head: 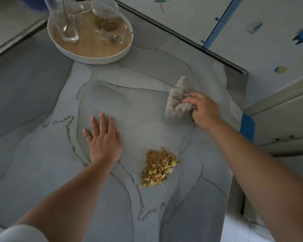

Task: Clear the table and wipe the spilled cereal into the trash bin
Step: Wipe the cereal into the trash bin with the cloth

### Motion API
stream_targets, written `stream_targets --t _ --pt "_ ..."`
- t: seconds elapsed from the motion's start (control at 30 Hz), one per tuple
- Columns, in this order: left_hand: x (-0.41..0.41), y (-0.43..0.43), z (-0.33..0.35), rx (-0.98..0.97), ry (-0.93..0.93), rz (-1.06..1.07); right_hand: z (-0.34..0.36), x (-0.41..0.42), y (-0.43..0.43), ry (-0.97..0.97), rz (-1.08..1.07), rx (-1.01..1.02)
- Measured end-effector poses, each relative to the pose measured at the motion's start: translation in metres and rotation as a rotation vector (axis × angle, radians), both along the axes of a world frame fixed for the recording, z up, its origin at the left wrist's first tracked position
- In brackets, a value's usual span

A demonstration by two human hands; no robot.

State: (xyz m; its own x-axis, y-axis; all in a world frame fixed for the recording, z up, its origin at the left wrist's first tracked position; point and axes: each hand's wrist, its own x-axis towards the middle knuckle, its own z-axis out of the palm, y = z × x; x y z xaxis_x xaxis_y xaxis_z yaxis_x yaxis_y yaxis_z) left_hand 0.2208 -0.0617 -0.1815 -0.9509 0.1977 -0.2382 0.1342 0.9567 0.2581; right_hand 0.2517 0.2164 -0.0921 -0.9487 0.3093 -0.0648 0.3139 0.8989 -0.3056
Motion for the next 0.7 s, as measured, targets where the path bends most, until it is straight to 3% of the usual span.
stream_targets --t 0.1,0.17,0.43,0.53,0.7 --pt "-0.001 0.001 -0.002 -0.011 0.003 -0.001 -0.033 -0.008 0.014 -0.267 -0.099 0.048" --pt "-0.002 0.001 -0.003 -0.013 0.008 -0.005 -0.049 -0.001 0.004 -0.302 -0.132 0.041" --pt "0.005 -0.003 -0.002 0.01 0.012 -0.028 -0.04 0.071 -0.098 -0.283 0.082 -0.133" --pt "0.02 0.0 0.002 0.014 -0.007 -0.059 -0.02 0.078 -0.086 -0.156 0.015 -0.157" --pt "0.045 -0.002 -0.001 0.057 0.018 -0.074 -0.01 0.059 0.002 0.036 -0.23 0.011"
